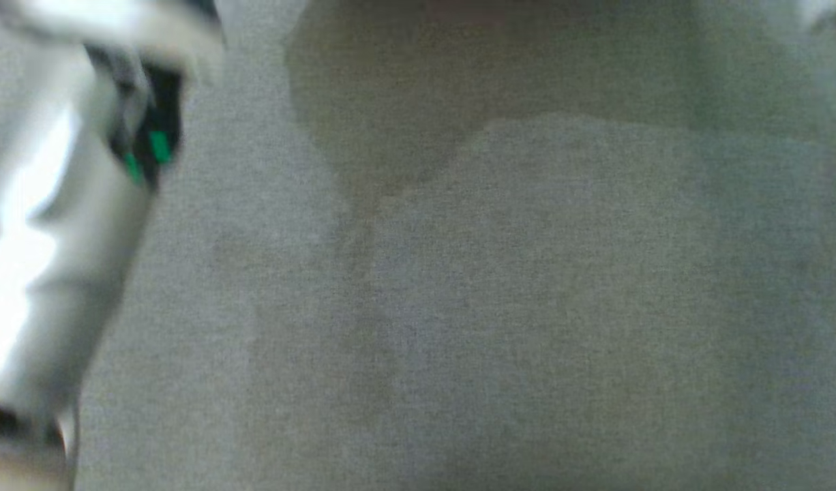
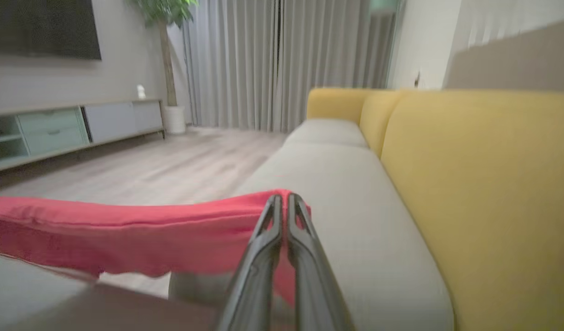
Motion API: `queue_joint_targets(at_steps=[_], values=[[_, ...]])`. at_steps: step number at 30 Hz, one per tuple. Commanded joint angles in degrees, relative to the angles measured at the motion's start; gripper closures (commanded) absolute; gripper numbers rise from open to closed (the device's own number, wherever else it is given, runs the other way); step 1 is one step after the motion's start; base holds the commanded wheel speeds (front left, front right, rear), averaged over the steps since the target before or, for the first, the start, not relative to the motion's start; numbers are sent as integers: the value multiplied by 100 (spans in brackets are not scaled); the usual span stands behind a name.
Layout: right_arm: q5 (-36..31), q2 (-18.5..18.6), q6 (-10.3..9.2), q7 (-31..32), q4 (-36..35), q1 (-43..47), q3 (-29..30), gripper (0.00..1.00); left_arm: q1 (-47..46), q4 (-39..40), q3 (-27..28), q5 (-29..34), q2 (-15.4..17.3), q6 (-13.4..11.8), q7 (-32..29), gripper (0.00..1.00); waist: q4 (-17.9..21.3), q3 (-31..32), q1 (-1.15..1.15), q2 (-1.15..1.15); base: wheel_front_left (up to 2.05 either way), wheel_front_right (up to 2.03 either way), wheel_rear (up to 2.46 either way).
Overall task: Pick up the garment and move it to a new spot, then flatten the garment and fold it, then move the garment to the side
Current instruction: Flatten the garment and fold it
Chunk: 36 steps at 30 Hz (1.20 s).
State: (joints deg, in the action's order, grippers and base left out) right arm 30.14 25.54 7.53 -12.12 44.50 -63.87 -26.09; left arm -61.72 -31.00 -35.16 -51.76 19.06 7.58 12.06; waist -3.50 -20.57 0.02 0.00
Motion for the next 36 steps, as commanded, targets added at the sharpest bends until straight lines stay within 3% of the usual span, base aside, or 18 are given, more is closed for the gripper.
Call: queue_joint_targets(at_steps=[1,6,11,17,23,30,36], values=[[102,119,-4,-62,-77,222,-61,100,62,301,87,-85,371,-10,73,100,-2,93,-2,0,0,0,0],[600,322,-4,-156,27,1241,-303,100,1757,898,-268,-421,842,-10,214,100,30,475,-2,0,0,0,0],[1043,656,-4,-228,-214,2398,-325,100,3338,1472,-203,-633,1094,-129,273,100,41,967,-2,0,0,0,0],[1317,889,-4,-265,-590,3592,-132,100,4744,2326,-175,-936,1212,-567,282,100,62,1387,-2,0,0,0,0],[1374,966,-4,-276,-1246,4952,260,100,6013,3362,-267,-1140,1399,-1175,284,100,75,1685,-2,0,0,0,0],[1061,762,-4,123,-2003,5635,953,100,6165,3856,-272,-1196,1472,-1535,102,100,50,1693,-2,0,0,0,0],[750,406,-4,585,-2212,5344,1425,100,5250,3478,-243,-1016,1241,-1481,-91,100,-17,1373,-2,0,0,0,0]])
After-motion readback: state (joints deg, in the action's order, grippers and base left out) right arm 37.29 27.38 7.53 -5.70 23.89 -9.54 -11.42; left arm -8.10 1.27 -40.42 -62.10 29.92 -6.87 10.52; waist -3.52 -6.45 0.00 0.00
